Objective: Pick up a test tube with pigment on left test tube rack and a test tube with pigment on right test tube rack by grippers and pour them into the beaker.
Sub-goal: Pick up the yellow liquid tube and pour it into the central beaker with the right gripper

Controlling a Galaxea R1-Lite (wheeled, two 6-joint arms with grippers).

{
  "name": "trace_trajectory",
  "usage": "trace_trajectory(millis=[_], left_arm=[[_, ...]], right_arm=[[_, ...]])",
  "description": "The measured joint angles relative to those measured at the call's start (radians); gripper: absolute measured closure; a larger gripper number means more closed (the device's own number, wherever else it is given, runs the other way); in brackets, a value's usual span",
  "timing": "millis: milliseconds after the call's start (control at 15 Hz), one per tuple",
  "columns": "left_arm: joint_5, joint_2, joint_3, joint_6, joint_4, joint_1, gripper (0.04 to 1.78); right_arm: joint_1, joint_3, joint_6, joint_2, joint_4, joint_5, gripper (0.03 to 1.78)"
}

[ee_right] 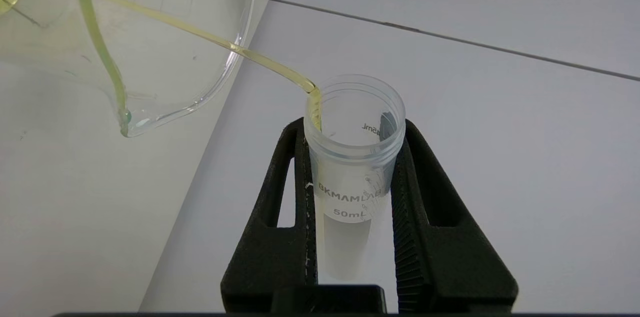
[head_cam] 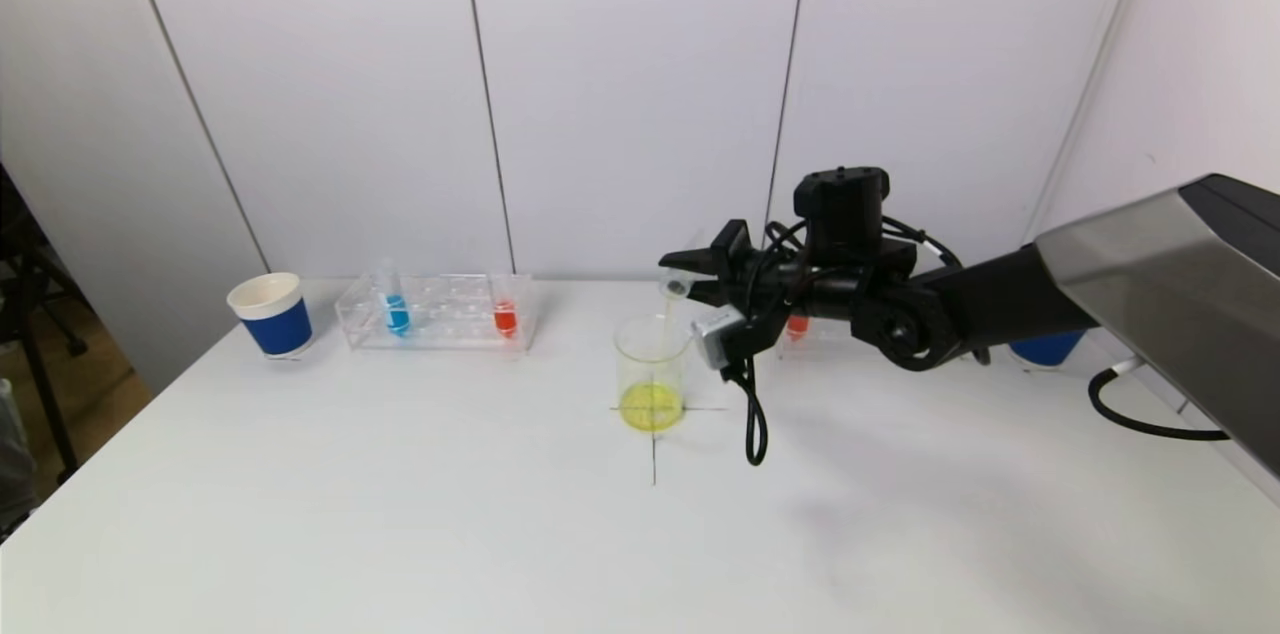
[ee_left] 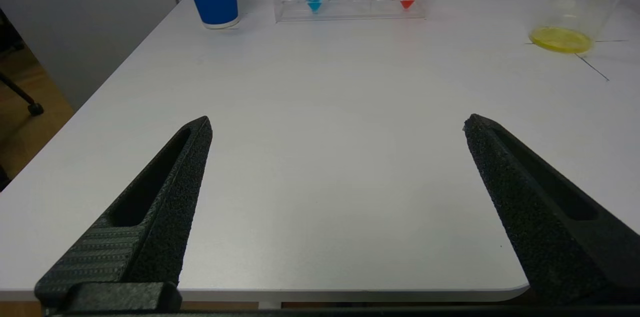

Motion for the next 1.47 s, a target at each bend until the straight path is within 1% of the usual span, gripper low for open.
trace_trajectory(millis=[200, 400, 533, 867, 1133, 1467], left_arm=[[0.000, 0.000, 0.000, 0.000, 0.000, 0.000, 0.06], [0.000, 0.000, 0.000, 0.000, 0.000, 0.000, 0.06], [0.000, 0.000, 0.000, 0.000, 0.000, 0.000, 0.06], [0.000, 0.000, 0.000, 0.000, -0.001, 0.000, 0.06], [0.000, 0.000, 0.000, 0.000, 0.000, 0.000, 0.06], [0.000, 0.000, 0.000, 0.000, 0.000, 0.000, 0.06]], right_arm=[[0.002, -0.001, -0.024, -0.007, 0.010, -0.007, 1.33], [0.004, -0.011, -0.065, -0.010, 0.038, -0.011, 1.33], [0.008, -0.013, -0.085, -0.014, 0.050, -0.029, 1.33], [0.014, -0.023, -0.125, -0.023, 0.076, -0.047, 1.33], [0.016, -0.027, -0.136, -0.028, 0.091, -0.050, 1.33], [0.018, -0.027, -0.134, -0.030, 0.090, -0.045, 1.33]])
